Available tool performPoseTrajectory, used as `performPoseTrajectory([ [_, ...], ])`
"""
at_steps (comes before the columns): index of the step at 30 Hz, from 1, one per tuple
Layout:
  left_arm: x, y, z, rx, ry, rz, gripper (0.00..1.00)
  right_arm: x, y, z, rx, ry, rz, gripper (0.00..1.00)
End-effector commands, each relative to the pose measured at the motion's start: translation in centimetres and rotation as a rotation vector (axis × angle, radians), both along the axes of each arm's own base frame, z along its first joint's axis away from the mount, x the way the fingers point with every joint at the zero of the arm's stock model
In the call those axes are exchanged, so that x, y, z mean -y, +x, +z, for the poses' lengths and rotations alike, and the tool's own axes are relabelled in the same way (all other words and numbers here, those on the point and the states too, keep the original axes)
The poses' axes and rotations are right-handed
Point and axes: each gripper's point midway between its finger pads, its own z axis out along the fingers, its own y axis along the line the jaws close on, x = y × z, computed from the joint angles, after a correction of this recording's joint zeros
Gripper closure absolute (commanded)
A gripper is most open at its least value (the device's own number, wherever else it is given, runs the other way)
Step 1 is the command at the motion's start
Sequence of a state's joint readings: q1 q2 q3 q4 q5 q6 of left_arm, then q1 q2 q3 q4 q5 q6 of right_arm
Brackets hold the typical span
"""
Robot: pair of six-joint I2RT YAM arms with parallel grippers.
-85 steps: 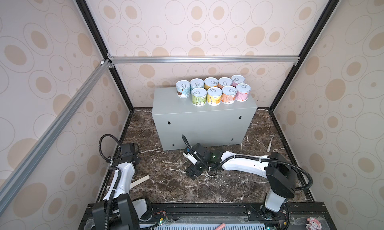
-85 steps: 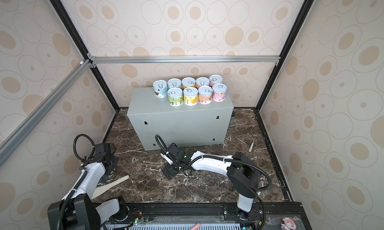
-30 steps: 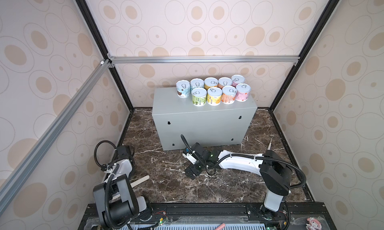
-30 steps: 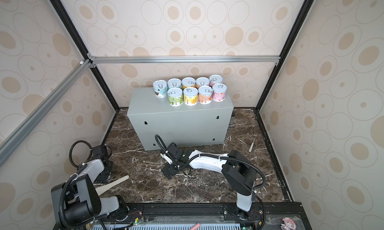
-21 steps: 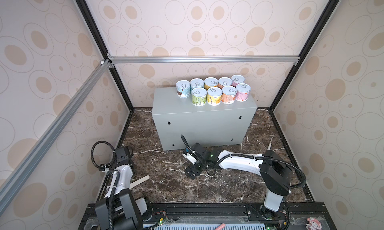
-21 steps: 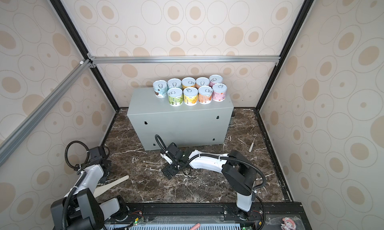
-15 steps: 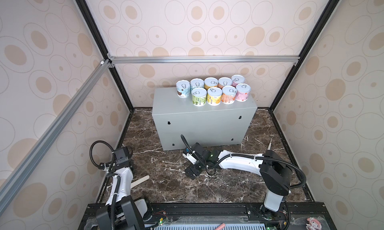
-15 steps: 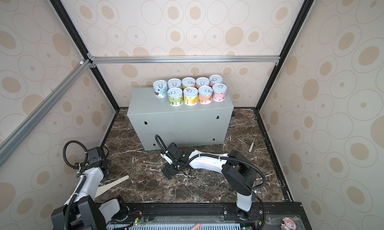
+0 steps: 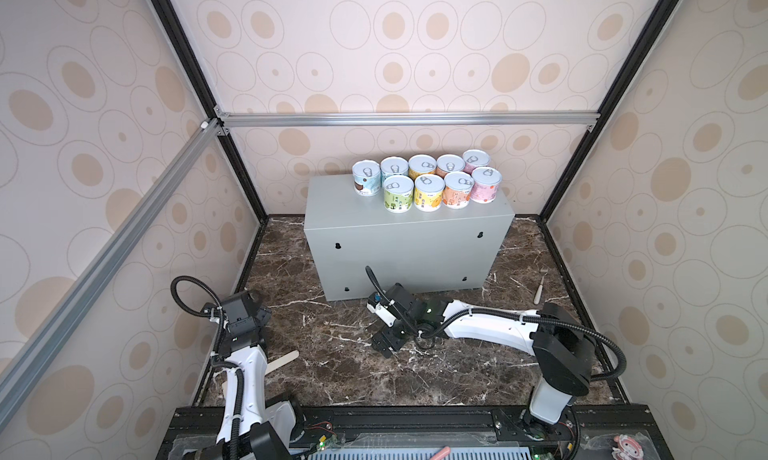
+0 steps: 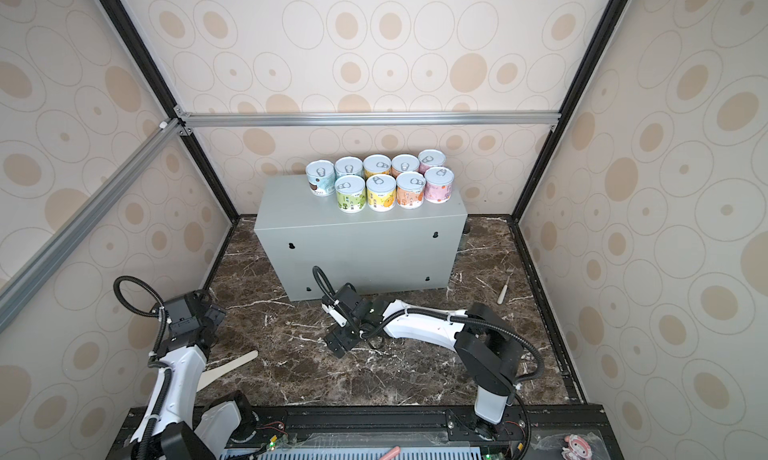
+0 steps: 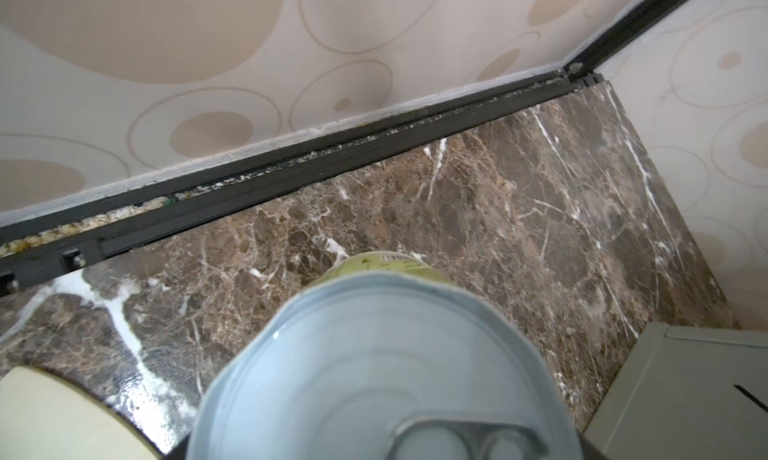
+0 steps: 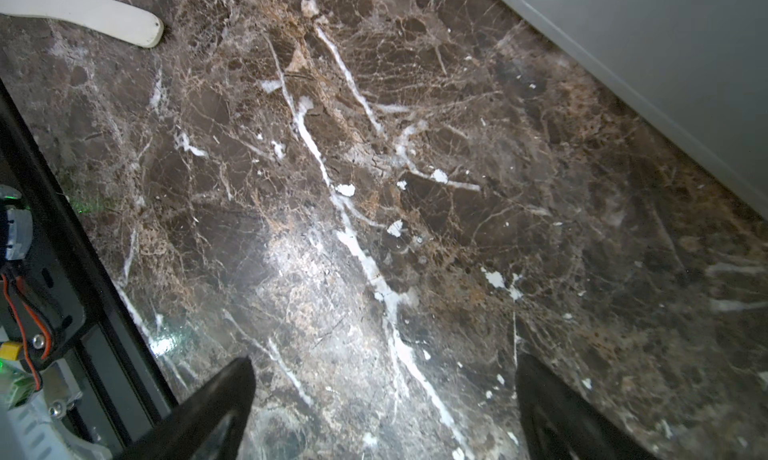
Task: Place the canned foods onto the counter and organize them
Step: 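Carry the green-labelled can up onto the cabinet top with the left gripper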
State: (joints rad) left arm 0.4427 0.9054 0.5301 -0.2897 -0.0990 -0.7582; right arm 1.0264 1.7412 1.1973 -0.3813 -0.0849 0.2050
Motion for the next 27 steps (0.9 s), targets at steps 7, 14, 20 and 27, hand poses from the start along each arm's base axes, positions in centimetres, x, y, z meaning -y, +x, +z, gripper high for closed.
performPoseTrajectory([
  [7,2.0,4.7,12.2,0.278,0.150,-0.259,0.34,3.1,-0.2,4.4,0.086,0.018,-0.049,0.00],
  [14,4.0,6.4,19.0,0.377,0.211,-0.356,0.35,5.0,-1.0,6.8,0.104,0.051,-0.074,0.01],
  [20,6.3,6.8,23.9,0.445,0.256,-0.442,0.36,6.7,-1.2,8.0,0.139,0.039,-0.104,0.01],
  [27,10.5,8.3,30.2,0.491,0.323,-0.619,0.37,8.5,-0.7,9.3,0.215,0.049,-0.147,0.01],
])
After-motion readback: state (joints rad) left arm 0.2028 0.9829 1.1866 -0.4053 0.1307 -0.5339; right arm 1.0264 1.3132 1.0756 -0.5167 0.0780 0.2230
